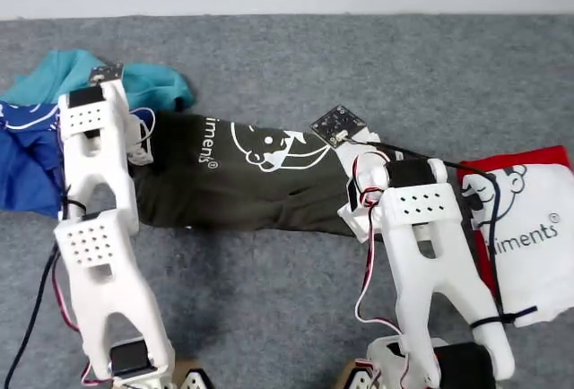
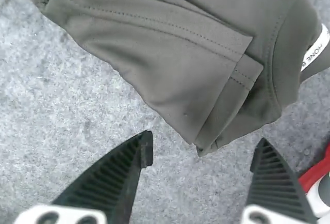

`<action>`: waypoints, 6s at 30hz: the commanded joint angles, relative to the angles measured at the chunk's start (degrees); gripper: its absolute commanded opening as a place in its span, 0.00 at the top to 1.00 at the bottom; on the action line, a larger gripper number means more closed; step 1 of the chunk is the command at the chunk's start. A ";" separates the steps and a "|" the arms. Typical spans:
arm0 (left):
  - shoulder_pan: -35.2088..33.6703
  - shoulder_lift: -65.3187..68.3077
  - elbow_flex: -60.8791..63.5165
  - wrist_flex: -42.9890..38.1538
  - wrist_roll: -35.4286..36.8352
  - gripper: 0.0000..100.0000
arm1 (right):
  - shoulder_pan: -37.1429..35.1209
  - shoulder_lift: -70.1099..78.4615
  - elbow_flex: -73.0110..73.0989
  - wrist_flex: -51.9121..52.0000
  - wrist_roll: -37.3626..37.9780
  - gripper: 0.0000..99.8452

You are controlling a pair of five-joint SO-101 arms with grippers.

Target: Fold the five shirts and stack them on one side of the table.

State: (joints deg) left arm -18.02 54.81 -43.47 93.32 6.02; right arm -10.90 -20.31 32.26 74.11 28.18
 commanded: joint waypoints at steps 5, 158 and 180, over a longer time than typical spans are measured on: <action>-0.18 12.75 -19.74 7.30 3.16 0.83 | 0.84 -2.42 -2.02 0.57 -0.53 0.69; 25.14 -17.93 -36.44 7.30 8.62 0.79 | 8.48 47.87 -33.05 -13.58 -5.45 0.70; 25.14 -18.29 -36.44 7.30 8.62 0.79 | 17.54 39.78 -33.49 -12.26 -11.16 0.99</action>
State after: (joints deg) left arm 6.95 40.48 -79.78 99.38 15.16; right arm 2.29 25.49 -0.70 60.48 20.44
